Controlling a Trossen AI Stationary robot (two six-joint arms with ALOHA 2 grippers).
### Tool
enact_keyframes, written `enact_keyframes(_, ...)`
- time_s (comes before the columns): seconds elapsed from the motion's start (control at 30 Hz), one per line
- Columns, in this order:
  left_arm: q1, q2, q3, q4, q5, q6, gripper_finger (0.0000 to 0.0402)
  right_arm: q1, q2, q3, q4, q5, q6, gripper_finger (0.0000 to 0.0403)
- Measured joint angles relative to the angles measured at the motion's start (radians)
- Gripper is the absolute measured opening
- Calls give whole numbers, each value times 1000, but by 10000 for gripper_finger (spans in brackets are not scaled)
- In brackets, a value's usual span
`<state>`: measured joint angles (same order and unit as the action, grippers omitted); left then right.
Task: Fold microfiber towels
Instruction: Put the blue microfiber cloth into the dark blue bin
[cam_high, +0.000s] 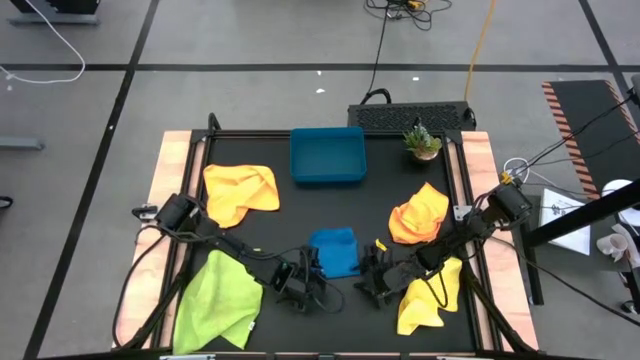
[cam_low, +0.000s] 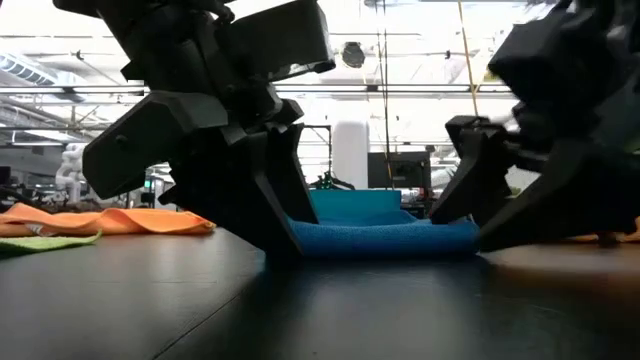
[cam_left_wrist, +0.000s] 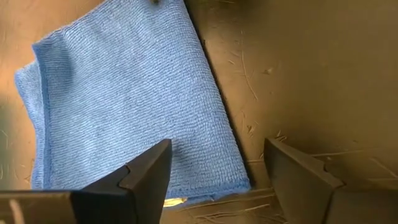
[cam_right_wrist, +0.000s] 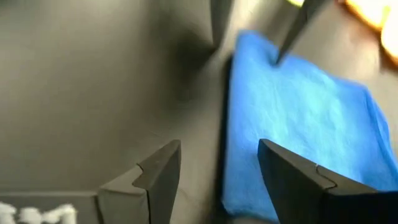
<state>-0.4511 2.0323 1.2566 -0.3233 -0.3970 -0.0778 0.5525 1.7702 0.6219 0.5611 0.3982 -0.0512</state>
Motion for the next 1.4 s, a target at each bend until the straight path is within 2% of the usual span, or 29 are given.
enact_keyframes(0.37,22,2,-4,-14,-15,17,182,-15,-2,3,-62,48,9,206)
enact_keyframes(0.7,31,0,-113,114,11,17,98,-28,-2,3,-93,46,14,201)
enact_keyframes(0.97,31,0,-123,134,29,37,47,-48,-3,3,-111,35,23,181)
enact_keyframes(1.2,31,0,-124,140,30,61,10,-48,-2,2,-117,43,29,140)
enact_keyframes(1.4,31,-2,-125,142,32,69,22,-49,-1,1,-123,46,31,85)
